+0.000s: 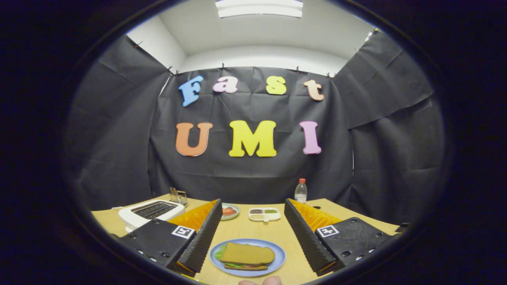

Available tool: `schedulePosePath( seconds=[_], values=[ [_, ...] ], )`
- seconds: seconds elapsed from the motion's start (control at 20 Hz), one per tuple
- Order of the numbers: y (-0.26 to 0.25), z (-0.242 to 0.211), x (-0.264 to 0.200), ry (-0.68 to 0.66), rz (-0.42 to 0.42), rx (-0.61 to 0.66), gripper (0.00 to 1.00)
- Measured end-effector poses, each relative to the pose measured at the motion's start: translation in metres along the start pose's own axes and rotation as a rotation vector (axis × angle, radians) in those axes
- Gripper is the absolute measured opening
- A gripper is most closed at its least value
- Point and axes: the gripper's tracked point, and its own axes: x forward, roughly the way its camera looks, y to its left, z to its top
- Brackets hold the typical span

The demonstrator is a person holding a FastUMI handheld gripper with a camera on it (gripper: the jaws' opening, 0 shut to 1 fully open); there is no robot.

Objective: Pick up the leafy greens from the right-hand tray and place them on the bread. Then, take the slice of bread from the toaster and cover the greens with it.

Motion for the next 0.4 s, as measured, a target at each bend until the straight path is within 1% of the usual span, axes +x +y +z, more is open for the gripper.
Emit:
schedulePosePath(
  seconds=[0.25, 0.4],
  values=[
    [0.015, 0.007, -0.004, -0.014, 0.025, -0.016, 0.96],
    [0.018, 0.011, -0.005, -0.032, 0.03, 0.008, 0.95]
  ],
)
